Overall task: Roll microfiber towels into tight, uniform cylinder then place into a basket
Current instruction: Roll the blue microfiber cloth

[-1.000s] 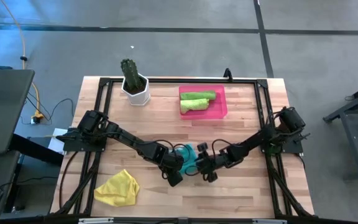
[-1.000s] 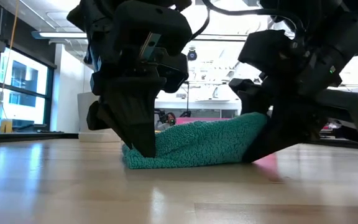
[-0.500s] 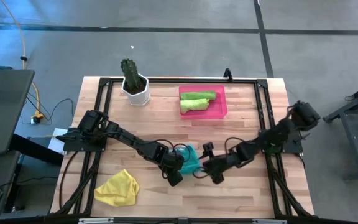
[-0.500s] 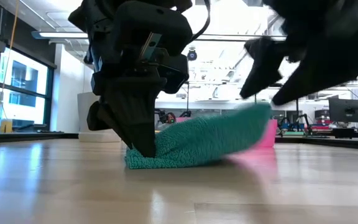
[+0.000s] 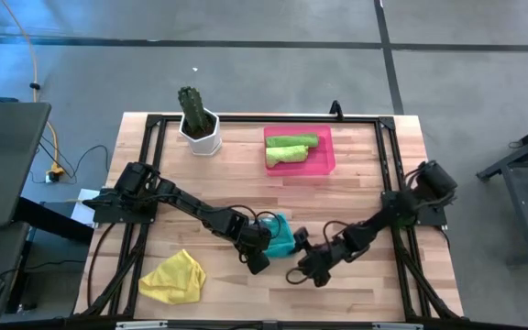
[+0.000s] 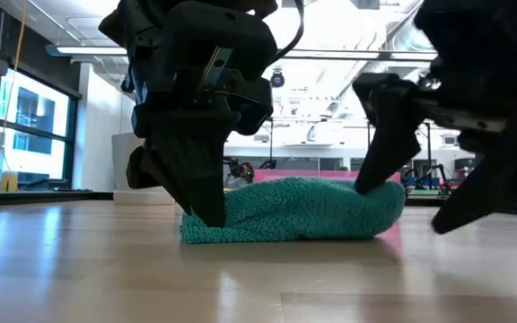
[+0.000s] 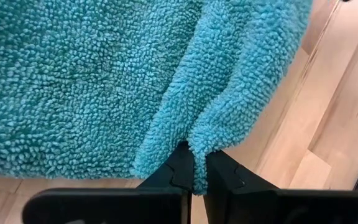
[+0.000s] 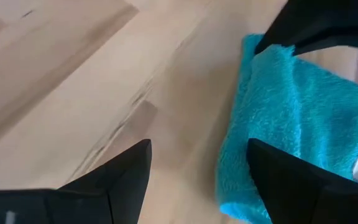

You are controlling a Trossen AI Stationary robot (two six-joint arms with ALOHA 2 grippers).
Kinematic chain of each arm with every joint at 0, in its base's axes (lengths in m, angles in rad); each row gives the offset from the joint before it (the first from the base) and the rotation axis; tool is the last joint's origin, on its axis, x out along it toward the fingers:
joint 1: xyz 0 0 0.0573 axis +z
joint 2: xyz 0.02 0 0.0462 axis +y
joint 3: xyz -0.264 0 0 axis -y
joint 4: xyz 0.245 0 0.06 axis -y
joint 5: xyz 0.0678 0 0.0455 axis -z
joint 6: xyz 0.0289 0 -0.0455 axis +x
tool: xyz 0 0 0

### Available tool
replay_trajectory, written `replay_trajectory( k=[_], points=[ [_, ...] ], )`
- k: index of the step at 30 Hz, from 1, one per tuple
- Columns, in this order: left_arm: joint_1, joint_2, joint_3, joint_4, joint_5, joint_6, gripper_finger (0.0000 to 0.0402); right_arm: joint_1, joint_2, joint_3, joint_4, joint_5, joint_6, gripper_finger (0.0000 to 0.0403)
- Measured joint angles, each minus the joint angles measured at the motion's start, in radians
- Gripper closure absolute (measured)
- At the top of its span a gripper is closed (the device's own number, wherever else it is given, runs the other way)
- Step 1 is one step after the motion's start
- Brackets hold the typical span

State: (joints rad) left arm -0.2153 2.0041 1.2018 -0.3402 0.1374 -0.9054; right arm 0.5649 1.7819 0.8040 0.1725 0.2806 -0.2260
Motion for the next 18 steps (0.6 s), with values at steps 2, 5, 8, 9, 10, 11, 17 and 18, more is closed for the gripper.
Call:
replay_trajectory(
  k=[2, 5, 8, 9, 10, 11, 17, 18],
  points=[
    [0.000, 0.000, 0.000, 0.000, 0.000, 0.000, 0.0394, -0.007, 0.006, 0.000, 0.019, 0.000, -0.002, 0.0144],
    [0.000, 0.000, 0.000, 0.000, 0.001, 0.000, 0.0394, -0.012, 0.005, 0.000, 0.019, 0.008, -0.032, 0.0144],
    [0.000, 0.000, 0.000, 0.000, 0.001, 0.000, 0.0394, -0.018, 0.002, 0.000, 0.023, 0.009, -0.049, 0.0144],
    [0.000, 0.000, 0.000, 0.000, 0.001, 0.000, 0.0394, -0.023, 0.002, 0.000, 0.020, 0.009, -0.048, 0.0144],
    [0.000, 0.000, 0.000, 0.000, 0.001, 0.000, 0.0394, -0.030, 0.004, 0.000, 0.018, 0.009, -0.045, 0.0144],
    [0.000, 0.000, 0.000, 0.000, 0.001, 0.000, 0.0394, -0.036, 0.005, 0.000, 0.015, 0.017, -0.045, 0.0144],
    [0.000, 0.000, 0.000, 0.000, 0.001, 0.000, 0.0394, -0.072, 0.005, 0.000, 0.002, 0.052, -0.045, 0.0144],
    [0.000, 0.000, 0.000, 0.000, 0.001, 0.000, 0.0394, -0.077, 0.005, 0.000, -0.004, 0.052, -0.045, 0.0144]
  ],
)
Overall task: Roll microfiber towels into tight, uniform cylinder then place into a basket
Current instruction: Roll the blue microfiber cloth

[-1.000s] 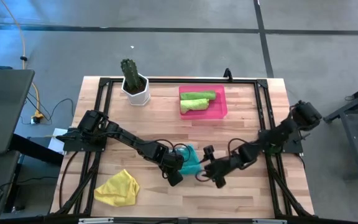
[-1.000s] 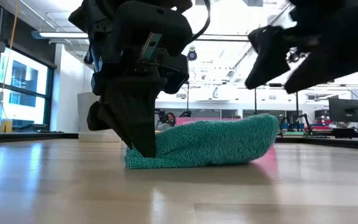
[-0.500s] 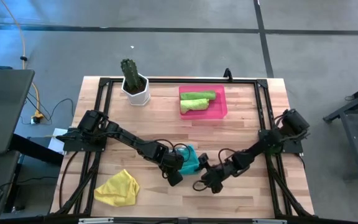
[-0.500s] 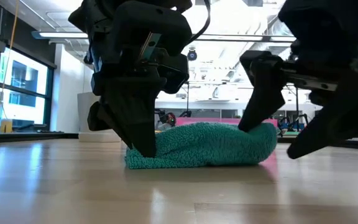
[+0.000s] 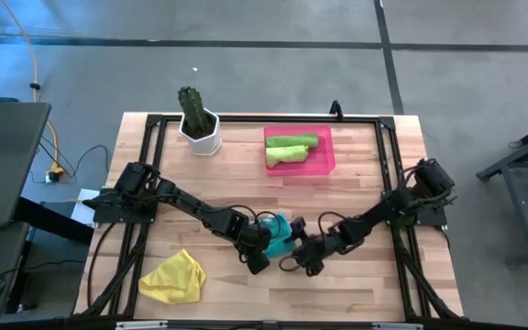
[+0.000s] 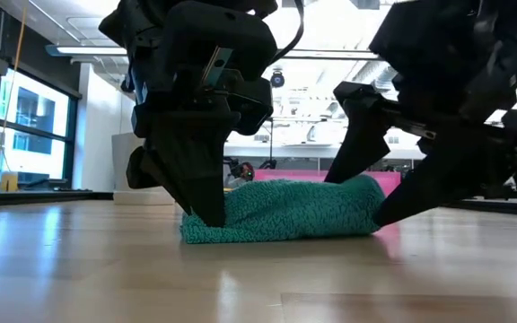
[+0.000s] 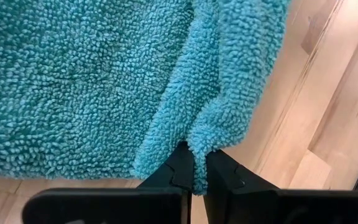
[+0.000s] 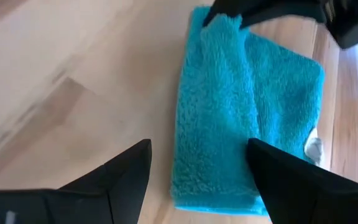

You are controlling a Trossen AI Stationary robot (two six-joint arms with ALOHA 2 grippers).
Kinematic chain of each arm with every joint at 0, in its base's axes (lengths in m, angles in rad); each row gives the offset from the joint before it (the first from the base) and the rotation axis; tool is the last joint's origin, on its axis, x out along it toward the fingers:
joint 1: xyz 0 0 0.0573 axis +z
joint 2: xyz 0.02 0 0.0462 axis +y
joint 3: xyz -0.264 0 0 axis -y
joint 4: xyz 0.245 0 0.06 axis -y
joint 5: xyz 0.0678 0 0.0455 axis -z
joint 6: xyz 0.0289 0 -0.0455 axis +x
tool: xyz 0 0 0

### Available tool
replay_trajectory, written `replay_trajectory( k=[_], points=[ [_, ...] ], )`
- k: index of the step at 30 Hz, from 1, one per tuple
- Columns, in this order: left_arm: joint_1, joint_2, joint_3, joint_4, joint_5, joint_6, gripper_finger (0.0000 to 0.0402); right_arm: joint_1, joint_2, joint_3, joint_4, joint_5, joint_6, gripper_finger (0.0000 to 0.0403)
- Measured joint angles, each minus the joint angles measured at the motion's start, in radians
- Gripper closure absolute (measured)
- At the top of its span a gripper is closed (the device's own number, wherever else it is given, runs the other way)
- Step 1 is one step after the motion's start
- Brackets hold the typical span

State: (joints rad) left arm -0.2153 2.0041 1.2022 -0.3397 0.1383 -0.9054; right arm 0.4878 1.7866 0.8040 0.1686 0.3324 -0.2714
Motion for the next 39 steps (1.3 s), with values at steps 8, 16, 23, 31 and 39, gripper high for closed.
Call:
replay_trajectory(
  k=[8, 16, 23, 31, 39],
  points=[
    [0.000, 0.000, 0.000, 0.000, 0.000, 0.000, 0.0394, -0.010, -0.010, 0.000, -0.041, 0.019, 0.000, 0.0144],
    [0.000, 0.000, 0.000, -0.001, 0.002, 0.011, 0.0394, 0.072, -0.110, 0.000, -0.042, 0.076, 0.019, 0.0144],
    [0.000, 0.000, 0.000, 0.000, 0.001, 0.019, 0.0394, 0.093, -0.066, 0.000, -0.034, 0.029, 0.099, 0.0144],
    [0.000, 0.000, 0.000, 0.000, 0.002, 0.018, 0.0394, 0.048, 0.000, 0.000, -0.035, 0.034, 0.106, 0.0144],
    [0.000, 0.000, 0.000, 0.000, 0.001, 0.018, 0.0394, -0.017, 0.003, 0.000, -0.060, 0.018, 0.084, 0.0144]
  ],
)
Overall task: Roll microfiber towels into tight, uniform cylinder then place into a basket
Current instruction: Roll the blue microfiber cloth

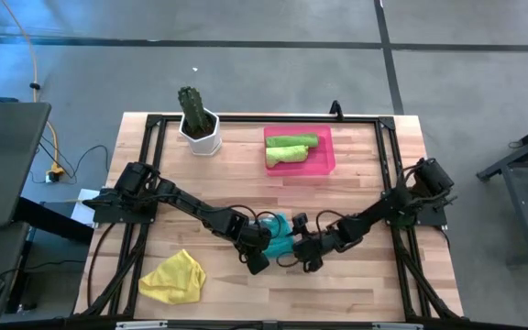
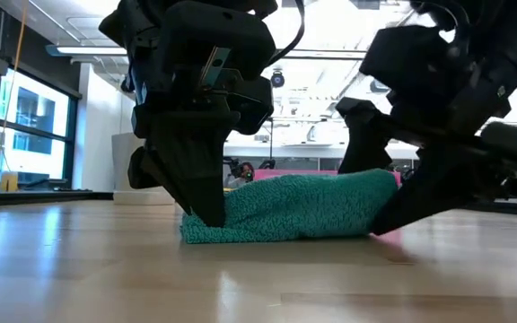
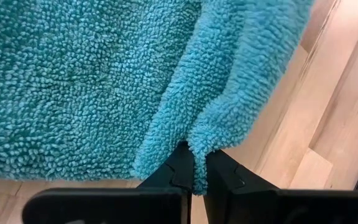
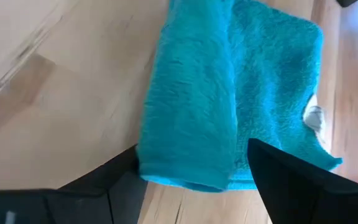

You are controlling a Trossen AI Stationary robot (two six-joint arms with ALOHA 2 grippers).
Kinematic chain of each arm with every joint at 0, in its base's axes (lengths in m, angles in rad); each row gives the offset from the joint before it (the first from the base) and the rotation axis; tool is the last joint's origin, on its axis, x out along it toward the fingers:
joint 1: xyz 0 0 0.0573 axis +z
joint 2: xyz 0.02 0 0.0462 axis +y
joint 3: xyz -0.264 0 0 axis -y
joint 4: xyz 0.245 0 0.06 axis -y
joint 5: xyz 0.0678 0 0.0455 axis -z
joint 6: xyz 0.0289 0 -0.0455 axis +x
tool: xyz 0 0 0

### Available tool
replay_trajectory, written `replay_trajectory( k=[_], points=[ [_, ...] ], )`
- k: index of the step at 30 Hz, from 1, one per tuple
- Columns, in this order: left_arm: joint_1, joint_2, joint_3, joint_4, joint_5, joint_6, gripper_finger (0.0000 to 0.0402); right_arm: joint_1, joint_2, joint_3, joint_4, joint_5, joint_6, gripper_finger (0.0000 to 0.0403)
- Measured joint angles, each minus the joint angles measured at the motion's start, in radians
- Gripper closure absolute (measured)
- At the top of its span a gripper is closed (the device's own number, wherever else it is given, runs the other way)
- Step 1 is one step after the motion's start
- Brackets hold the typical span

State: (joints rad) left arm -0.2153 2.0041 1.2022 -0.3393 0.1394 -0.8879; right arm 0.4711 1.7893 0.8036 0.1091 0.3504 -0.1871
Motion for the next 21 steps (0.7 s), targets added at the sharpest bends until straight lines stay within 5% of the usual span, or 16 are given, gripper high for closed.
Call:
replay_trajectory(
  k=[21],
  points=[
    [0.005, 0.000, 0.000, 0.004, 0.009, 0.017, 0.0394, 0.086, -0.119, -0.001, -0.041, 0.043, 0.004, 0.0180]
  ],
)
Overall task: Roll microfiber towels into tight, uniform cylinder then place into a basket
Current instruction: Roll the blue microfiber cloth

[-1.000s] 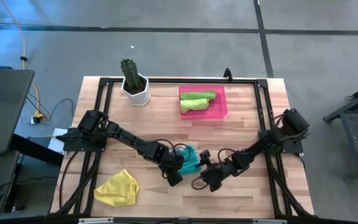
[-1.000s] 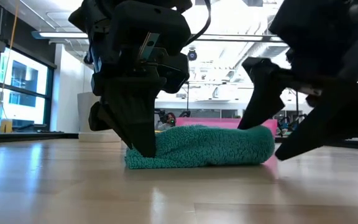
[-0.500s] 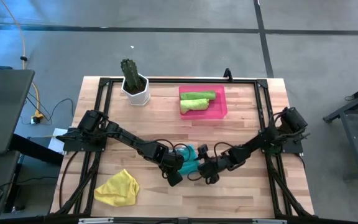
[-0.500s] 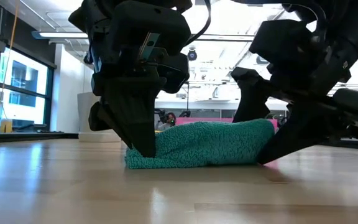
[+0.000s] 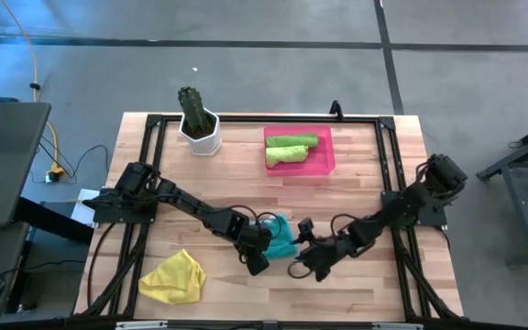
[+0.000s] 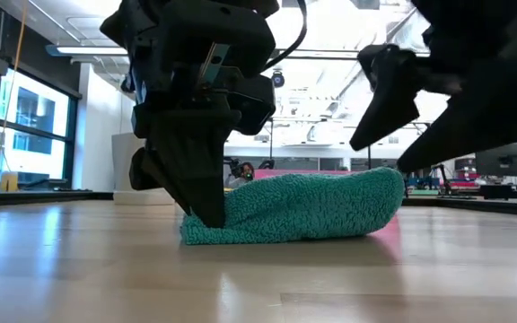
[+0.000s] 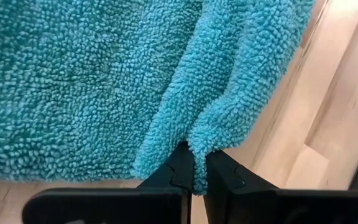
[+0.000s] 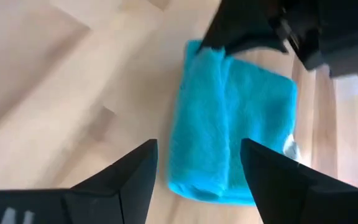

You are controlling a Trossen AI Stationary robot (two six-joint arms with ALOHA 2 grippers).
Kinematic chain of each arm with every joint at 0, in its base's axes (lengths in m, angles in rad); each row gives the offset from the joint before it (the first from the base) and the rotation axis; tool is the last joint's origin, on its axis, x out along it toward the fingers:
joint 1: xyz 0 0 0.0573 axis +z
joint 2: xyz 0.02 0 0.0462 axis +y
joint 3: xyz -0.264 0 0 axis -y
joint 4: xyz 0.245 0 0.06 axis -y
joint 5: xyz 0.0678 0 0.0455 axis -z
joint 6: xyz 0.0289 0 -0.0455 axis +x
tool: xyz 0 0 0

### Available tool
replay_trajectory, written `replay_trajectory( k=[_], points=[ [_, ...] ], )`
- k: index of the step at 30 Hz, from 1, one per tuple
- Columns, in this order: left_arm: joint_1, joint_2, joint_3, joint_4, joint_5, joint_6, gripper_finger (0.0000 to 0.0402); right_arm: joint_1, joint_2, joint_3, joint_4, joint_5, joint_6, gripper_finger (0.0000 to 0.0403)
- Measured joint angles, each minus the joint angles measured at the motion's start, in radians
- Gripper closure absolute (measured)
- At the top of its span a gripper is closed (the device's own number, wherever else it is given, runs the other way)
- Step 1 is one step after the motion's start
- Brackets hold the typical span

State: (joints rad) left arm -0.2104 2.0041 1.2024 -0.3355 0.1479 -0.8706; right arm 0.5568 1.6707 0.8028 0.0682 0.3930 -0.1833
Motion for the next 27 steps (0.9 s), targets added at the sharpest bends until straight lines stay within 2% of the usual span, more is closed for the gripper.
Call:
replay_trajectory(
  k=[6, 17, 27],
  points=[
    [0.001, 0.000, 0.000, 0.008, -0.001, 0.003, 0.0394, 0.016, 0.034, 0.000, 0.044, -0.063, 0.054, 0.0180],
    [0.001, 0.000, -0.001, 0.018, -0.005, -0.001, 0.0394, -0.036, 0.117, 0.000, 0.071, -0.062, 0.053, 0.0180],
    [0.002, 0.001, 0.000, 0.026, -0.006, 0.000, 0.0394, -0.089, 0.137, 0.000, 0.074, -0.078, 0.049, 0.0182]
  ],
)
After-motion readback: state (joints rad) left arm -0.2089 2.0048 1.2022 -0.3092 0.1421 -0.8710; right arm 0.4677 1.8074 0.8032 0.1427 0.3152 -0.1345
